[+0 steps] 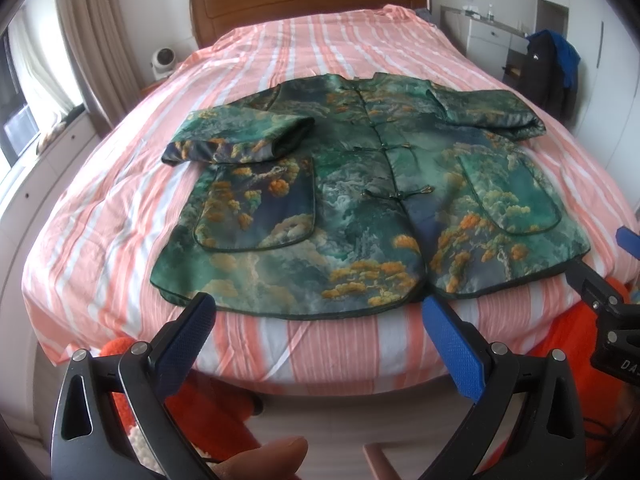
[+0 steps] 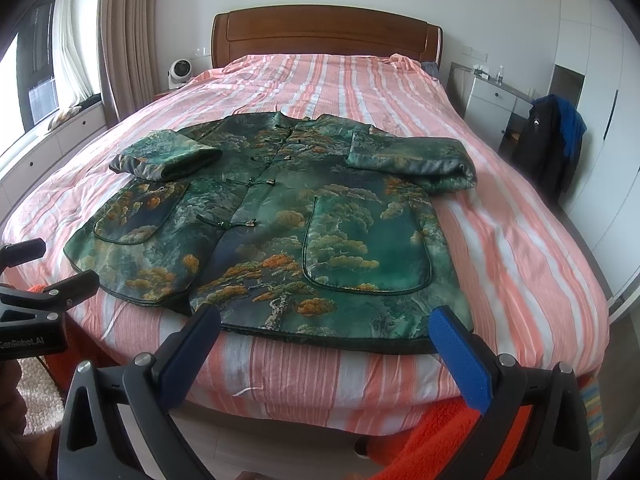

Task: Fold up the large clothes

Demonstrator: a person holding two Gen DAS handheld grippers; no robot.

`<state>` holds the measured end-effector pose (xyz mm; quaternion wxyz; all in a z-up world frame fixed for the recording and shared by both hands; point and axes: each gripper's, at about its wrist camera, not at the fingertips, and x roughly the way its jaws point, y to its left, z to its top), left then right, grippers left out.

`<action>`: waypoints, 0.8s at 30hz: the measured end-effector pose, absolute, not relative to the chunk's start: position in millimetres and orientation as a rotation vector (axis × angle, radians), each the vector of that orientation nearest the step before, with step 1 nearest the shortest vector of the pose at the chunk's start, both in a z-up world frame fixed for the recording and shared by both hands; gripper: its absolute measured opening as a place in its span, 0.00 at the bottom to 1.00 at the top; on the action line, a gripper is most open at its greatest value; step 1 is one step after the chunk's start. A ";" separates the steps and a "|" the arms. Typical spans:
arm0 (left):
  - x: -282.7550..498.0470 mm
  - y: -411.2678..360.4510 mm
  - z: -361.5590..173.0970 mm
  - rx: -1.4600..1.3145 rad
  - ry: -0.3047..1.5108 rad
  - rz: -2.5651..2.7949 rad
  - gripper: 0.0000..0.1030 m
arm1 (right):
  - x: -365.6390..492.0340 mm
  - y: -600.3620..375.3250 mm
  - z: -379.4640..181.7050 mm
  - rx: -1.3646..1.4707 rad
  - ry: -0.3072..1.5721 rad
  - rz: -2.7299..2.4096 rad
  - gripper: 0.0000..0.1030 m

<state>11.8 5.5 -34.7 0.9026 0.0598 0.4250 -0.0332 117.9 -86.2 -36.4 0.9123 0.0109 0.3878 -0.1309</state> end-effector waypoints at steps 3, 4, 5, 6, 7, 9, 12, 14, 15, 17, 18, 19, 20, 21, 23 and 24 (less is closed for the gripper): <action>10.7 6.4 -34.8 0.119 0.886 -0.074 1.00 | 118.0 -87.5 -36.9 0.027 0.805 -0.266 1.00; 10.3 6.8 -34.2 0.119 0.887 -0.076 1.00 | 117.8 -87.4 -37.7 0.028 0.806 -0.266 1.00; 9.9 7.5 -33.6 0.117 0.888 -0.077 1.00 | 118.1 -87.4 -38.5 0.027 0.808 -0.266 1.00; 9.3 7.8 -33.6 0.116 0.887 -0.076 1.00 | 118.5 -87.1 -39.4 0.027 0.812 -0.265 1.00; 9.0 7.8 -33.8 0.115 0.886 -0.076 1.00 | 118.9 -86.9 -40.0 0.026 0.815 -0.264 1.00; 10.1 6.9 -33.9 0.119 0.891 -0.074 1.00 | 118.6 -85.6 -39.9 0.025 0.814 -0.260 1.00; 10.5 2.8 -34.6 0.129 0.904 -0.081 1.00 | 116.0 -83.6 -40.1 0.024 0.804 -0.252 1.00; 11.1 0.8 -35.1 0.133 0.907 -0.086 1.00 | 114.7 -84.5 -42.0 0.032 0.807 -0.245 1.00; 10.3 -1.2 -35.0 0.135 0.908 -0.091 1.00 | 114.9 -85.1 -43.1 0.036 0.811 -0.243 1.00; 10.4 -3.2 -34.8 0.140 0.908 -0.096 1.00 | 115.5 -86.5 -45.6 0.045 0.822 -0.241 1.00; 10.0 -4.6 -34.7 0.145 0.907 -0.098 1.00 | 115.8 -86.9 -46.3 0.048 0.825 -0.241 1.00; 9.7 -5.3 -34.6 0.148 0.906 -0.099 1.00 | 115.7 -87.2 -46.7 0.050 0.826 -0.240 1.00; 10.5 -4.8 -34.6 0.147 0.907 -0.101 1.00 | 115.5 -87.0 -46.8 0.051 0.824 -0.239 1.00; 10.0 -5.0 -34.3 0.145 0.906 -0.103 1.00 | 115.5 -86.6 -46.6 0.050 0.822 -0.238 1.00; 10.9 -3.5 -34.6 0.143 0.907 -0.104 1.00 | 115.3 -85.2 -46.3 0.047 0.819 -0.236 1.00; 10.9 -3.7 -34.6 0.143 0.907 -0.104 1.00 | 115.4 -84.8 -46.4 0.045 0.819 -0.234 1.00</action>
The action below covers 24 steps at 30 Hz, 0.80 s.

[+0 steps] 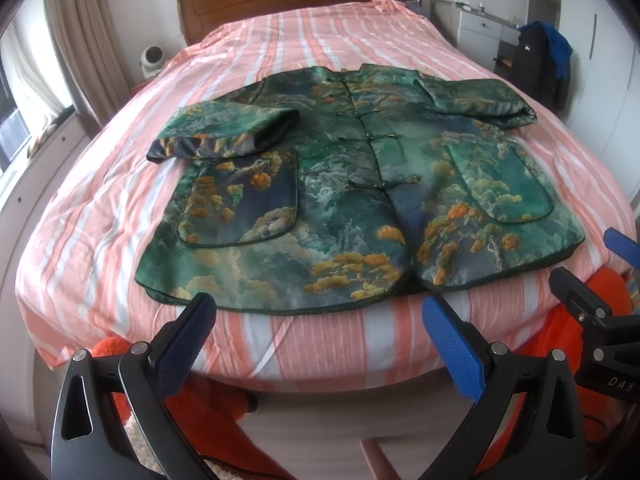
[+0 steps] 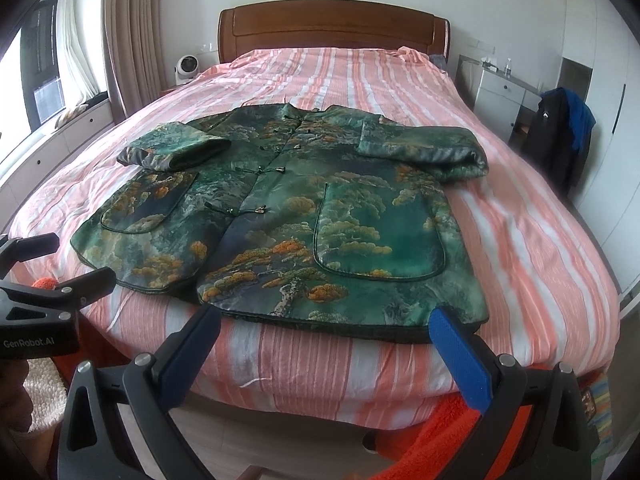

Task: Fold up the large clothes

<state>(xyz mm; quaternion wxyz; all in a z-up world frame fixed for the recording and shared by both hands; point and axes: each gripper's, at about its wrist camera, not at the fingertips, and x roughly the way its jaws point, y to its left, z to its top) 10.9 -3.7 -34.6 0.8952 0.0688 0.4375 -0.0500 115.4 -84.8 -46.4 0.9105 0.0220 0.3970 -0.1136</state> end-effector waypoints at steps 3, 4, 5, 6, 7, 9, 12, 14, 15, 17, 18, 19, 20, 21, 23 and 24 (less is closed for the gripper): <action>11.3 -2.4 -34.7 0.136 0.910 -0.105 1.00 | 116.5 -82.7 -47.3 0.042 0.823 -0.231 1.00; 11.2 -1.8 -34.8 0.133 0.910 -0.105 1.00 | 116.7 -82.6 -47.3 0.041 0.825 -0.230 1.00; 11.6 -0.7 -35.1 0.132 0.911 -0.105 1.00 | 116.9 -82.0 -47.5 0.040 0.826 -0.229 1.00; 11.6 -0.5 -35.2 0.130 0.912 -0.104 1.00 | 116.9 -81.5 -47.5 0.038 0.827 -0.228 1.00; 11.9 0.3 -35.5 0.129 0.912 -0.104 1.00 | 117.0 -80.8 -47.6 0.037 0.827 -0.227 1.00; 12.3 0.7 -35.5 0.128 0.912 -0.104 1.00 | 117.0 -79.9 -47.4 0.035 0.828 -0.225 1.00; 12.3 1.0 -35.5 0.129 0.911 -0.106 1.00 | 117.0 -78.8 -47.1 0.033 0.826 -0.223 1.00; 12.2 0.7 -35.5 0.130 0.910 -0.109 1.00 | 116.3 -78.7 -46.6 0.032 0.823 -0.223 1.00; 12.2 0.5 -35.4 0.130 0.910 -0.110 1.00 | 116.2 -79.1 -46.4 0.033 0.822 -0.223 1.00; 11.8 -0.5 -34.8 0.130 0.909 -0.112 1.00 | 115.9 -79.6 -46.1 0.033 0.820 -0.224 1.00; 11.7 -0.9 -34.5 0.130 0.908 -0.112 1.00 | 115.9 -79.9 -46.1 0.035 0.819 -0.225 1.00; 11.6 -1.3 -34.5 0.130 0.908 -0.112 1.00 | 115.8 -79.9 -46.2 0.035 0.818 -0.225 1.00; 11.7 -1.4 -34.5 0.131 0.908 -0.112 1.00 | 115.6 -80.0 -46.1 0.035 0.817 -0.226 1.00; 11.9 -1.7 -34.6 0.131 0.909 -0.113 1.00 | 115.5 -80.1 -45.8 0.036 0.816 -0.227 1.00; 11.3 -1.5 -34.7 0.129 0.911 -0.114 1.00 | 115.3 -79.9 -45.8 0.036 0.816 -0.226 1.00; 11.3 -2.0 -34.6 0.129 0.913 -0.114 1.00 | 115.3 -79.6 -45.8 0.035 0.817 -0.226 1.00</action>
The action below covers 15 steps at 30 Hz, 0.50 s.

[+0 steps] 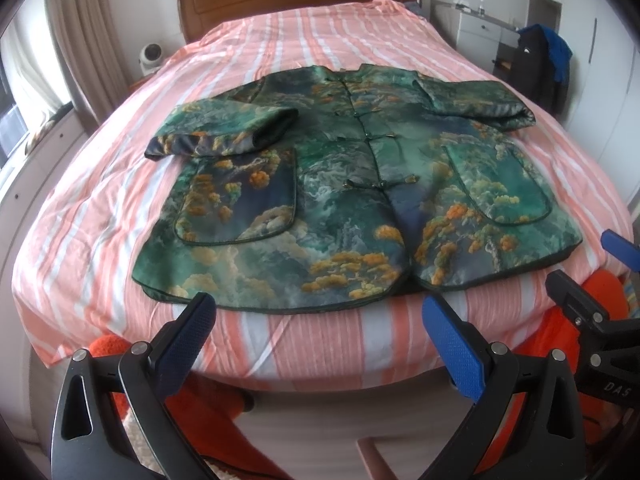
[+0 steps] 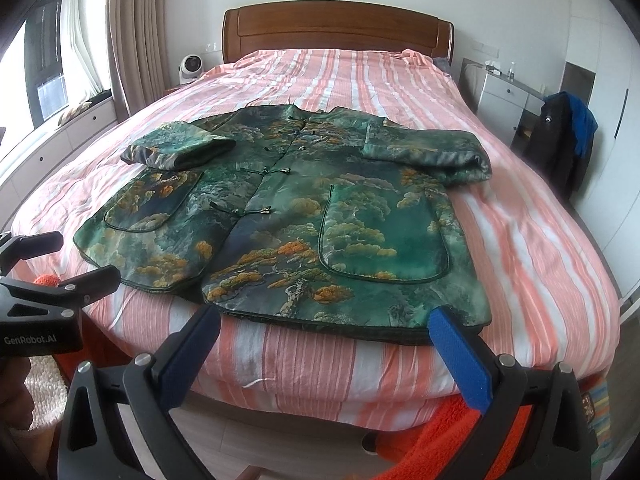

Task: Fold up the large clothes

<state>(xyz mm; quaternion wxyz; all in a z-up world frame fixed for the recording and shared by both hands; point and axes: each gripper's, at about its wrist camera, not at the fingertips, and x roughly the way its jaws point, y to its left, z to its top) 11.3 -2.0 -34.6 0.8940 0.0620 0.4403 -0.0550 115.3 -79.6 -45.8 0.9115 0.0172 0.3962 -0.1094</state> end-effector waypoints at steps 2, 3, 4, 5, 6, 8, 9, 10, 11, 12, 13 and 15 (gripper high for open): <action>11.5 -1.6 -35.2 0.128 0.915 -0.115 1.00 | 115.4 -79.9 -46.0 0.035 0.818 -0.225 1.00; 11.7 -1.7 -35.4 0.127 0.917 -0.115 1.00 | 115.4 -80.0 -45.9 0.035 0.819 -0.225 1.00; 11.9 -1.3 -36.0 0.126 0.918 -0.115 1.00 | 115.5 -79.8 -46.0 0.035 0.819 -0.224 1.00; 12.2 -0.9 -36.5 0.124 0.920 -0.115 1.00 | 115.5 -79.5 -46.1 0.034 0.820 -0.223 1.00; 12.5 -0.9 -36.9 0.123 0.922 -0.116 1.00 | 115.5 -79.1 -46.0 0.032 0.820 -0.221 1.00; 12.9 -0.4 -38.0 0.120 0.926 -0.116 1.00 | 115.3 -78.6 -45.7 0.031 0.819 -0.220 1.00; 13.4 0.4 -39.0 0.119 0.927 -0.117 1.00 | 115.5 -78.6 -45.8 0.031 0.820 -0.220 1.00; 13.5 0.6 -39.6 0.119 0.929 -0.118 1.00 | 115.5 -78.2 -45.9 0.031 0.820 -0.219 1.00; 14.1 0.6 -40.0 0.119 0.930 -0.119 1.00 | 115.4 -78.2 -45.9 0.031 0.820 -0.219 1.00; 14.1 0.1 -40.3 0.120 0.931 -0.120 1.00 | 115.4 -78.1 -45.9 0.031 0.820 -0.219 1.00; 14.1 0.3 -40.2 0.120 0.931 -0.120 1.00 | 115.4 -78.1 -45.9 0.031 0.820 -0.219 1.00; 14.2 0.0 -40.4 0.121 0.930 -0.121 1.00 | 115.4 -78.2 -45.9 0.031 0.820 -0.218 1.00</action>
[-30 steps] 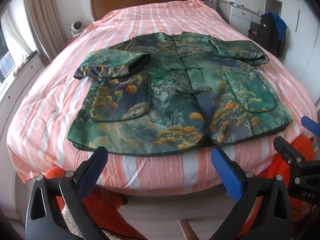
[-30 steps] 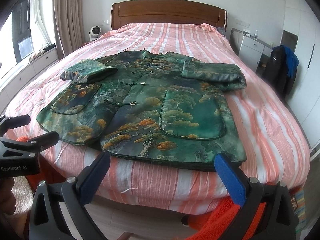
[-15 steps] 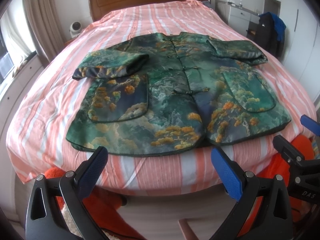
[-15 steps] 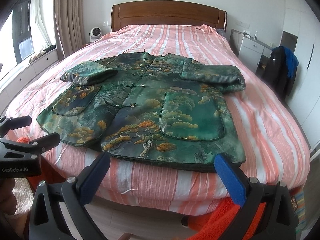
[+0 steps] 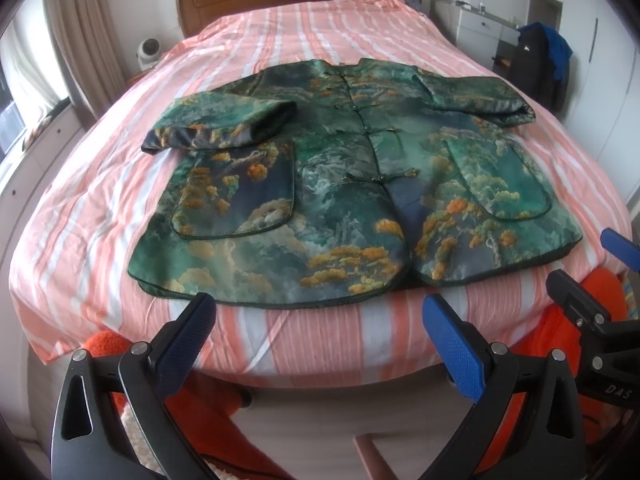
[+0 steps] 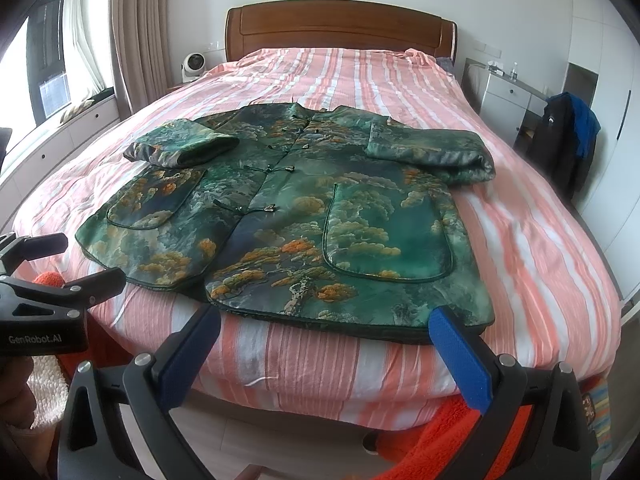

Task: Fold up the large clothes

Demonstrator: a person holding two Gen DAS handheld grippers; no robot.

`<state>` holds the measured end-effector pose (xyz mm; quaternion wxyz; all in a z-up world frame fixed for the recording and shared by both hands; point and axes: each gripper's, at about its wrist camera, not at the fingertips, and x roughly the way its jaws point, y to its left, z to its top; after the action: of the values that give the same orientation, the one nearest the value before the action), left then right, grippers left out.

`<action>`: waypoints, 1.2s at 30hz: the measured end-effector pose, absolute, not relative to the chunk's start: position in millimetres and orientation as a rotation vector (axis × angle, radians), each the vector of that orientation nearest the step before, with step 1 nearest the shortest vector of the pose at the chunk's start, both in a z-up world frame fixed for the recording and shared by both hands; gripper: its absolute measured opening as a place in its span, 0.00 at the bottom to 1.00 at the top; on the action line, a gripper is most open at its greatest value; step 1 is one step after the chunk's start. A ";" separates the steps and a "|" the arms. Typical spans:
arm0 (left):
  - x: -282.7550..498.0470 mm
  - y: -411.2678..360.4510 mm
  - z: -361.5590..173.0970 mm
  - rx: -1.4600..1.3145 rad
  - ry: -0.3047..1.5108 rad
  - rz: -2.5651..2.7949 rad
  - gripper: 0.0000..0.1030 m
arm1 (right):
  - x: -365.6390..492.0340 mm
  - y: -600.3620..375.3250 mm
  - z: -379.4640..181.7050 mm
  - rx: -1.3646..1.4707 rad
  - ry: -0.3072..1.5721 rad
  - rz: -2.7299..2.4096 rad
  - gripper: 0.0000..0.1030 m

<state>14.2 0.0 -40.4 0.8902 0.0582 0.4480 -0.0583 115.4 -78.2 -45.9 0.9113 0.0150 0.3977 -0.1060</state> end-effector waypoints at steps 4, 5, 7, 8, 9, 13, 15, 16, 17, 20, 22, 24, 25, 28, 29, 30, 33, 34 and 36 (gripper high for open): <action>22.1 6.1 -40.5 0.119 0.943 -0.153 1.00 | 115.5 -77.9 -45.8 0.031 0.818 -0.215 1.00; 29.3 13.8 -39.3 0.105 0.948 -0.174 1.00 | 115.3 -79.1 -44.9 0.031 0.813 -0.212 1.00; 55.6 45.2 -38.1 0.079 0.952 -0.184 1.00 | 113.5 -87.6 -41.4 0.041 0.789 -0.210 1.00; 63.7 56.4 -38.5 0.071 0.952 -0.175 1.00 | 112.3 -96.6 -39.1 0.057 0.772 -0.211 1.00; 77.4 75.9 -40.0 0.052 0.955 -0.157 1.00 | 110.4 -111.7 -36.2 0.084 0.751 -0.220 1.00; 134.9 149.9 -64.4 -0.006 1.025 -0.112 1.00 | 111.2 -179.6 -39.6 0.207 0.714 -0.228 1.00; 153.7 163.5 -81.0 -0.029 1.076 -0.152 0.99 | 119.9 -211.1 -56.9 0.262 0.753 -0.224 1.00; 160.8 166.4 -89.1 -0.041 1.103 -0.176 0.99 | 124.6 -222.0 -64.9 0.282 0.769 -0.221 1.00; 167.0 167.6 -97.9 -0.051 1.131 -0.195 0.99 | 130.6 -233.0 -75.9 0.308 0.801 -0.218 1.00; 173.4 158.1 -119.4 -0.030 1.183 -0.231 0.99 | 146.7 -246.4 -106.8 0.357 0.872 -0.194 1.00; 172.7 150.1 -128.5 0.014 1.193 -0.206 0.99 | 156.6 -246.5 -125.3 0.371 0.923 -0.189 1.00; 169.2 148.7 -131.7 0.007 1.190 -0.195 0.99 | 162.2 -245.9 -139.2 0.410 0.959 -0.169 1.00; 168.0 148.5 -132.4 -0.012 1.190 -0.191 0.96 | 163.5 -245.5 -142.8 0.418 0.965 -0.171 1.00; 158.4 145.7 -131.6 -0.039 1.199 -0.178 0.51 | 166.6 -243.7 -141.4 0.417 0.982 -0.142 0.84; 156.4 145.0 -130.2 -0.036 1.194 -0.182 0.34 | 167.6 -244.1 -140.4 0.410 0.995 -0.137 0.68; 153.2 144.2 -127.7 -0.039 1.191 -0.186 0.29 | 168.4 -246.7 -140.1 0.398 1.006 -0.136 0.51; 140.2 134.8 -113.3 -0.019 1.174 -0.183 0.19 | 167.7 -258.1 -131.3 0.382 1.008 -0.129 0.18; 136.9 134.4 -107.8 -0.018 1.173 -0.190 0.18 | 167.7 -260.5 -127.4 0.376 1.007 -0.135 0.17; 120.2 128.8 -93.7 -0.014 1.165 -0.226 0.18 | 162.7 -262.2 -114.3 0.334 0.998 -0.149 0.15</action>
<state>120.2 128.8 -93.7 0.8290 -0.0067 0.5490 -0.1066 162.7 -262.2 -114.3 0.8621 0.1593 0.4757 -0.0712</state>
